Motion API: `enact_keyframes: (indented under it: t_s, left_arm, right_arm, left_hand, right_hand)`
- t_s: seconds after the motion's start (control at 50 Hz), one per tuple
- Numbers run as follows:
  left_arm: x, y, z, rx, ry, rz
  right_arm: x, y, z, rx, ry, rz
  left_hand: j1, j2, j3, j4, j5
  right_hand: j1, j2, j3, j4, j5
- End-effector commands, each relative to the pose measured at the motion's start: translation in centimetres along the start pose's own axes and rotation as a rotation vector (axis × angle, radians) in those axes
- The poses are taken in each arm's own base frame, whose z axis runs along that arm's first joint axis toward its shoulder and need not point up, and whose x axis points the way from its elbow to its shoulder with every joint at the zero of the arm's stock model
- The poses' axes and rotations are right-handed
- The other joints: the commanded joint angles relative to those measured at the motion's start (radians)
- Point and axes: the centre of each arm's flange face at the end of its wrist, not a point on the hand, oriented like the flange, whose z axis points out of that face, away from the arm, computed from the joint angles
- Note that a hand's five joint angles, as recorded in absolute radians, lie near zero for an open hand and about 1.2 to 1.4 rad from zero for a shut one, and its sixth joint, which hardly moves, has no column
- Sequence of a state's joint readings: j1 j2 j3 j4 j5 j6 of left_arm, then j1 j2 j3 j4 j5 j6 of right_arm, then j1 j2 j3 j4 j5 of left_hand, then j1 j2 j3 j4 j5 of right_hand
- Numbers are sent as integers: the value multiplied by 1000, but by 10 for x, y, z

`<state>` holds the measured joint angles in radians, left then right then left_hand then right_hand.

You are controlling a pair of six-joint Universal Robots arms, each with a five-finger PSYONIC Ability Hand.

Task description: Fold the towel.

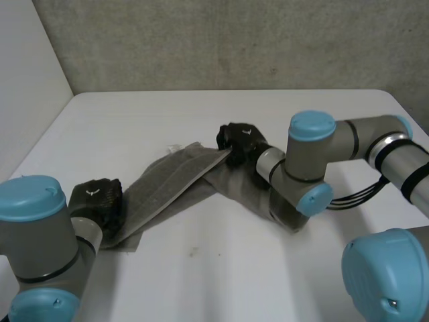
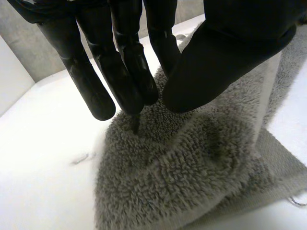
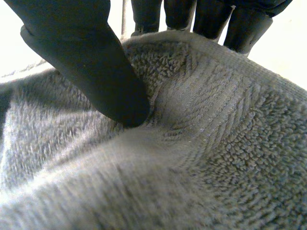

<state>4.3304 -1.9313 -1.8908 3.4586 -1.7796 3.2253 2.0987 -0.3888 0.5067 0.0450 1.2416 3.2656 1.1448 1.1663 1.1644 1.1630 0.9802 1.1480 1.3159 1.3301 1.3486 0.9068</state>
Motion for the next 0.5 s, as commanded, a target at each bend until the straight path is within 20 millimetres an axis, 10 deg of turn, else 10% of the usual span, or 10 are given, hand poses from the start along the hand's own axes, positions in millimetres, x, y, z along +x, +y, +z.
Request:
enact_keyframes:
  t_s: [0.02, 0.22, 0.46, 0.5]
  left_arm:
    - [-2, -54, 7, 173, -11, 11]
    - [-6, -145, -12, 462, 28, 21]
    - [2, -130, -27, 300, 150, 62]
    - [10, -106, -31, 200, 206, 70]
  right_arm:
    - [-13, -112, -31, 205, 61, -111]
    - [-39, -185, -102, 259, 188, -503]
    - [-48, -183, -169, 33, 339, -779]
    - [-47, -170, -172, -14, 326, -766]
  left_hand:
    - [251, 230, 232, 233, 242]
    - [251, 230, 232, 233, 242]
    - [251, 230, 232, 233, 242]
    - [-418, -439, -437, -436, -428]
  right_hand:
    - [248, 80, 66, 48, 315]
    - [248, 80, 66, 48, 315]
    - [248, 80, 66, 48, 315]
    - [248, 80, 66, 48, 315]
